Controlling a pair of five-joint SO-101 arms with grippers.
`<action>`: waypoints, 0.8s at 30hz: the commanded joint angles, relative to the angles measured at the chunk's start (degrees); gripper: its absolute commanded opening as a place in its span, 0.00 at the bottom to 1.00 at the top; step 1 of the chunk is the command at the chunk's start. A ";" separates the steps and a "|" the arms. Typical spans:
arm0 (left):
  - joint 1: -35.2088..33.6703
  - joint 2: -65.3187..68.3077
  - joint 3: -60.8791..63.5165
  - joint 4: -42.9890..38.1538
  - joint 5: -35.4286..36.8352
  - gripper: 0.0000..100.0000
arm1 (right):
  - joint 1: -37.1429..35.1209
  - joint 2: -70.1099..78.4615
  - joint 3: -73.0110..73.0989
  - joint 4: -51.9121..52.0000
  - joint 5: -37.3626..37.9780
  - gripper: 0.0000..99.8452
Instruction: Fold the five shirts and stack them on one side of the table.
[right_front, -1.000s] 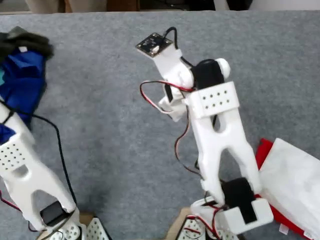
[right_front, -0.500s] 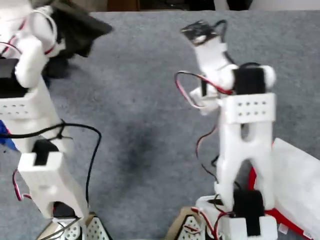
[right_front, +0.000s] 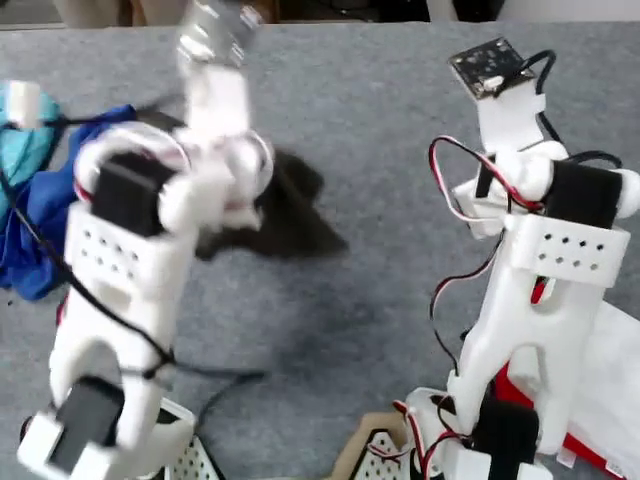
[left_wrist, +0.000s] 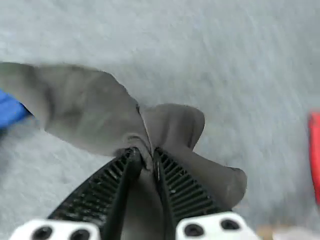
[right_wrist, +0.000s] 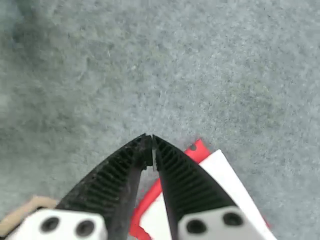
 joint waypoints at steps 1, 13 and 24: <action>5.63 -8.04 9.49 -2.02 0.00 0.02 | 0.92 0.66 0.57 0.62 4.31 0.01; 13.54 -17.19 34.81 -0.70 -3.52 0.21 | 0.84 3.74 6.73 0.53 11.78 0.07; -23.38 -17.10 28.40 1.85 2.02 0.26 | -5.58 3.38 9.45 0.88 16.26 0.26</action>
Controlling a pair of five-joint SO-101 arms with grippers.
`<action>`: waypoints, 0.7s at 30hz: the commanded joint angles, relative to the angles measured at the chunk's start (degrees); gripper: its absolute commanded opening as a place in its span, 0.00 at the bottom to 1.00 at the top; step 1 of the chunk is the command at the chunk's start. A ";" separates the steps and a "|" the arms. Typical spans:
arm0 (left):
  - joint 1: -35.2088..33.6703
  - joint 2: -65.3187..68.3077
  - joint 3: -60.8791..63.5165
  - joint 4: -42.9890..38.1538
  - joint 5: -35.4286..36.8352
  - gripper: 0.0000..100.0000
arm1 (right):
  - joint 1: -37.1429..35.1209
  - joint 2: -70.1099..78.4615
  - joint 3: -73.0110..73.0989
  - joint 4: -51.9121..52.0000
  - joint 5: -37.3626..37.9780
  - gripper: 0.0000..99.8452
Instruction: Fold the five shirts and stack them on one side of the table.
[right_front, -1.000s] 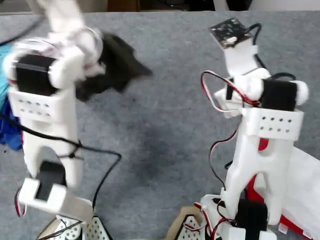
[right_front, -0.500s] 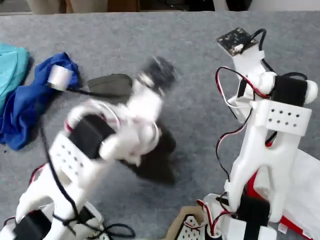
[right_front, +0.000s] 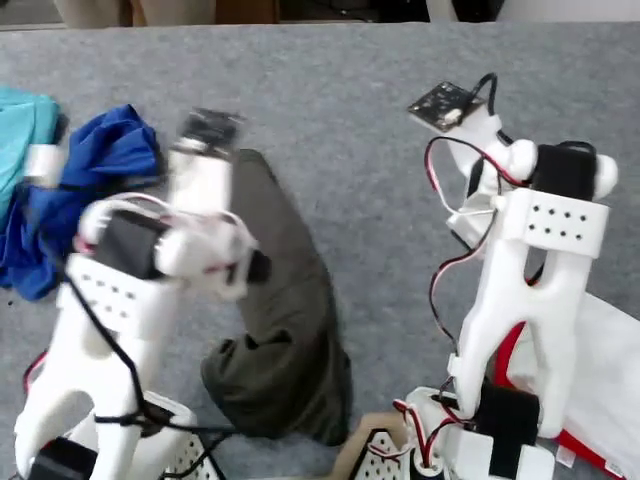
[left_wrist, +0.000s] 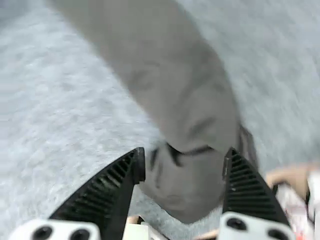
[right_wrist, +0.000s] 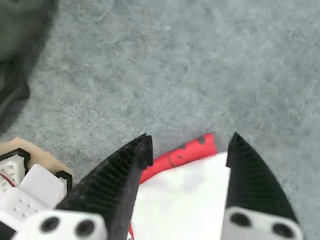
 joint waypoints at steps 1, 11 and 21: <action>-14.77 -0.84 -3.25 0.53 0.44 0.26 | -5.67 -0.31 1.45 0.97 0.26 0.26; -34.20 -0.22 17.76 -16.62 -4.40 0.26 | -40.66 -0.22 14.46 0.88 -12.66 0.26; -50.29 -17.19 40.88 -27.69 -13.27 0.26 | -69.14 -0.40 21.05 0.62 -14.42 0.26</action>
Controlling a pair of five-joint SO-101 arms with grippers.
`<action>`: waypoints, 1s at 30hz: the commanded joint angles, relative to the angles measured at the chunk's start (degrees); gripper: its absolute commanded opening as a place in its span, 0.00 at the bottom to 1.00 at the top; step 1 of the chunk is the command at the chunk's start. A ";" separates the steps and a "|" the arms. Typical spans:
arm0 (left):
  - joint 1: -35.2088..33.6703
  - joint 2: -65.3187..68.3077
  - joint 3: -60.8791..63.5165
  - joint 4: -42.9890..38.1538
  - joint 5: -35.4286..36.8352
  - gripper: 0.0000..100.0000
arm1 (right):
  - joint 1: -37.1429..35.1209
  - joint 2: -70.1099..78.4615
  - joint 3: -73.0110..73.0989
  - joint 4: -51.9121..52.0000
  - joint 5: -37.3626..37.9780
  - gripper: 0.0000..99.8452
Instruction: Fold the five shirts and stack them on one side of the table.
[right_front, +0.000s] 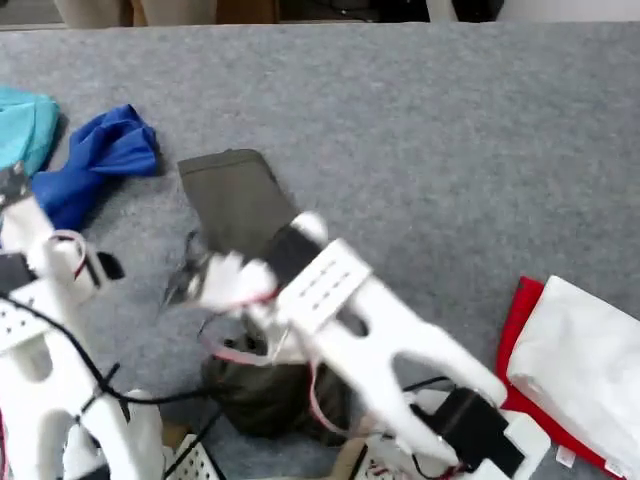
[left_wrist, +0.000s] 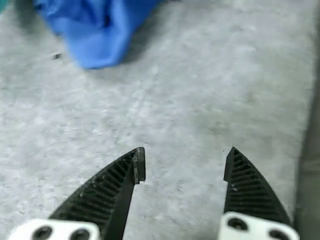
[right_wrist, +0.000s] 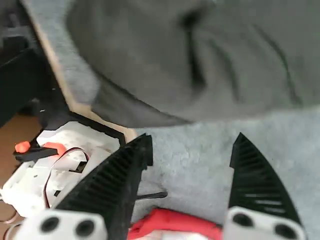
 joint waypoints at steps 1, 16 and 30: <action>-5.63 -8.92 6.24 -3.16 -2.81 0.26 | -9.19 -0.57 0.13 0.53 -0.09 0.26; -22.42 -30.29 17.05 -4.66 -0.44 0.26 | -13.23 -0.48 12.18 -16.53 -0.62 0.26; -26.02 -31.34 17.05 -4.66 1.05 0.26 | -2.33 -0.04 27.30 -33.93 0.00 0.07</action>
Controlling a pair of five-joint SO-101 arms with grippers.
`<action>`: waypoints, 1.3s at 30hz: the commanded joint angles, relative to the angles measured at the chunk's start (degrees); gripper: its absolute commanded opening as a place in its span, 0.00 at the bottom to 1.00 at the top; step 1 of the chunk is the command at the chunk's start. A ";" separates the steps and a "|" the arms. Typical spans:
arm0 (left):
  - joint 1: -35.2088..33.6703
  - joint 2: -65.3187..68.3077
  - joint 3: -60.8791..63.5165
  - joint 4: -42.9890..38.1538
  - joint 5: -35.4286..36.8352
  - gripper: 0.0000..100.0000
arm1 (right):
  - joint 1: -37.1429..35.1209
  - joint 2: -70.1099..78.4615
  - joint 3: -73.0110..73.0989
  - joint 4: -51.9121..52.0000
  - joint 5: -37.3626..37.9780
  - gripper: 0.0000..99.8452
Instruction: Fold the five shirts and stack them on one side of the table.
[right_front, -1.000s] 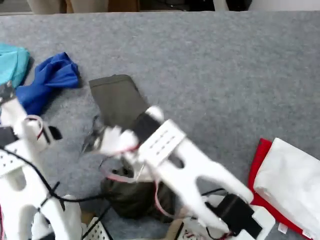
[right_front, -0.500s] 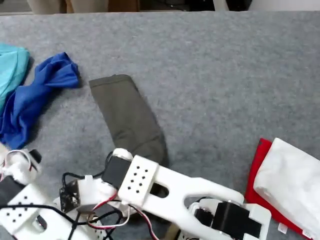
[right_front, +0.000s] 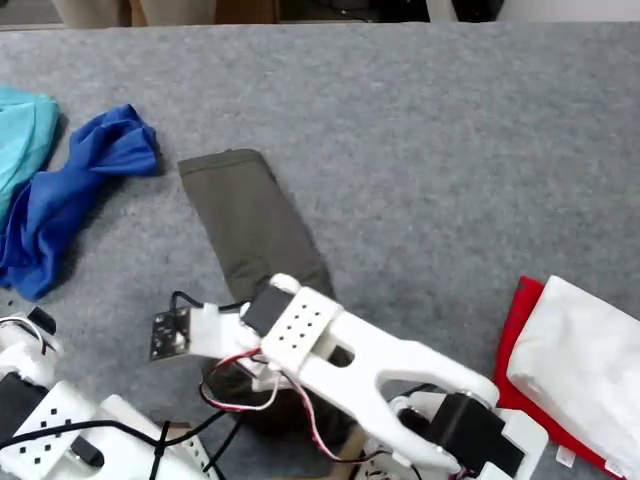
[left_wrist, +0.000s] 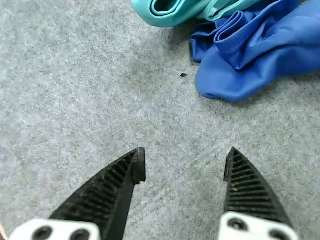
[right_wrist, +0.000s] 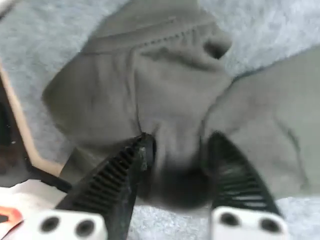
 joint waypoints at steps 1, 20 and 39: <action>-0.53 -0.40 -0.18 -0.88 0.35 0.26 | 1.19 -0.04 4.00 -4.13 -0.18 0.04; 3.43 -0.48 -0.44 -0.44 0.35 0.26 | 36.18 -7.25 -25.89 9.23 12.22 0.00; 51.78 3.03 1.76 -10.46 17.05 0.26 | 59.82 22.02 -30.64 -15.47 15.12 0.00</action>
